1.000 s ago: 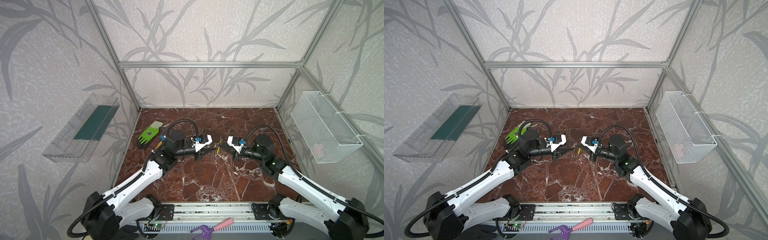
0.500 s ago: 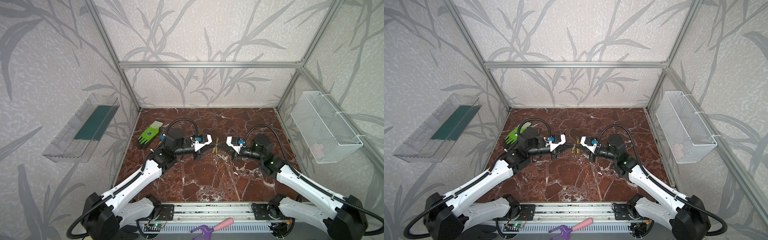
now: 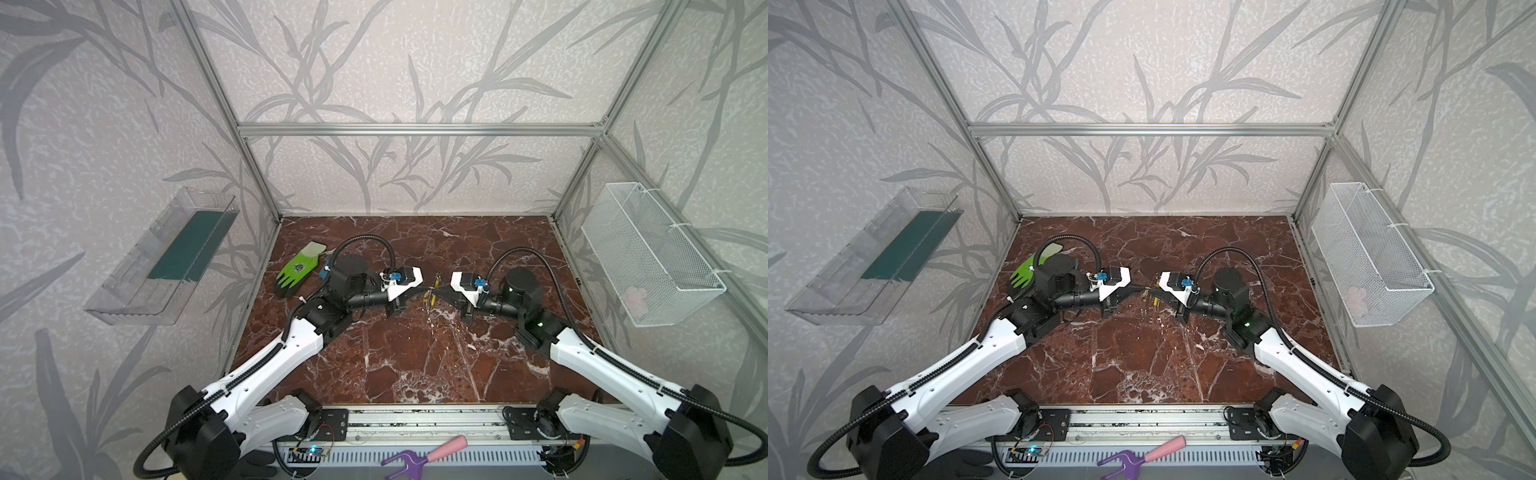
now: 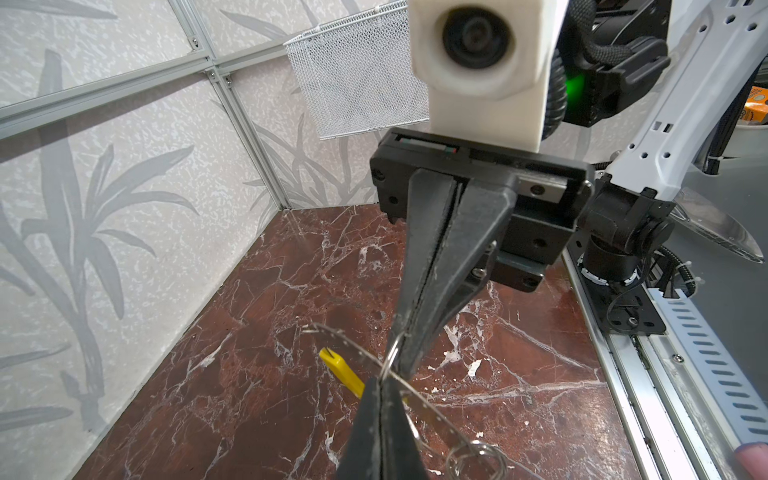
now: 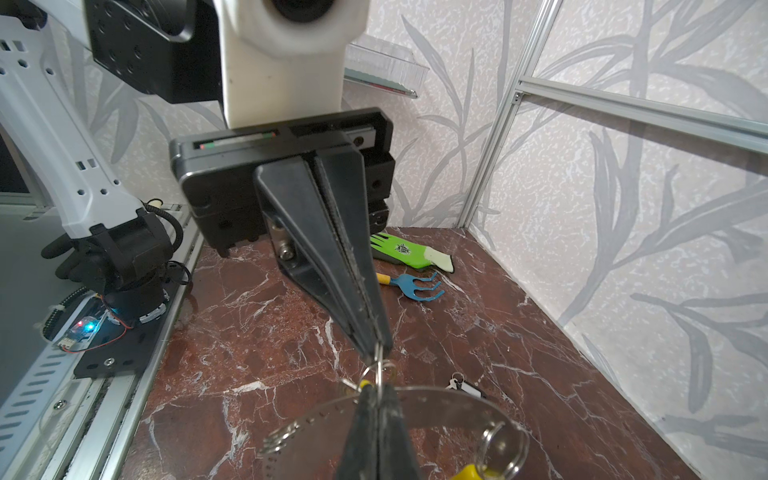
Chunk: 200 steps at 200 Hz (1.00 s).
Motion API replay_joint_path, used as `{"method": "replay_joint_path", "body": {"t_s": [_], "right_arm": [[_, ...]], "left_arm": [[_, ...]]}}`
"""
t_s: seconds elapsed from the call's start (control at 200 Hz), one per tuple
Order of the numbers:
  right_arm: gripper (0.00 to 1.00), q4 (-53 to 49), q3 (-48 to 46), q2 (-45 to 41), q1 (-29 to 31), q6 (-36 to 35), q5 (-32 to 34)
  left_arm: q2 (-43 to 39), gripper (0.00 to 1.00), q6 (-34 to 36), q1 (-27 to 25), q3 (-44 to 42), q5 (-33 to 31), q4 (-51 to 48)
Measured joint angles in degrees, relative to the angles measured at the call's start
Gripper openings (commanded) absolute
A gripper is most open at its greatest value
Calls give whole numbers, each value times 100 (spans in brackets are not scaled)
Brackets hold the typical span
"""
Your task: Put the keys on the keyring
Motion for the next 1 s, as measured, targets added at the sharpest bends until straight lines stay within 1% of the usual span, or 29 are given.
{"method": "replay_joint_path", "body": {"t_s": [0.055, 0.095, 0.175, 0.33, 0.41, 0.55, 0.645, 0.72, 0.805, 0.865, 1.0], "right_arm": [[0, 4, 0, 20, 0, 2, 2], [0, 17, -9, 24, 2, 17, 2], [0, 116, -57, 24, 13, 39, -2], [0, 278, -109, 63, 76, 87, -66], [0, 339, -131, 72, 85, 105, -92], [0, 348, -138, 81, 76, 129, -92], [0, 345, -146, 83, 74, 153, -98], [10, 345, -160, 83, 76, 151, -79], [16, 304, -164, 66, 85, 61, 46], [19, 192, -164, -4, 87, -87, 177], [20, -365, -120, -317, 107, -509, 485]], "left_arm": [[0, 0, 24, 2, 0, -20, -31], [0, 8, 37, 2, 0, -28, -48], [0, 17, 81, -2, 15, -22, -92], [-4, 18, 114, -79, 20, 61, -136], [-13, 14, 116, -85, 20, 90, -142], [-24, 0, 164, -83, 20, 142, -181], [-35, 0, 251, -79, 22, 146, -227], [-39, 0, 326, -79, 31, 144, -282], [-39, 0, 439, -83, 133, 98, -525], [-20, 0, 566, -87, 313, 37, -852], [129, 0, 940, -107, 968, -136, -1738]]}}
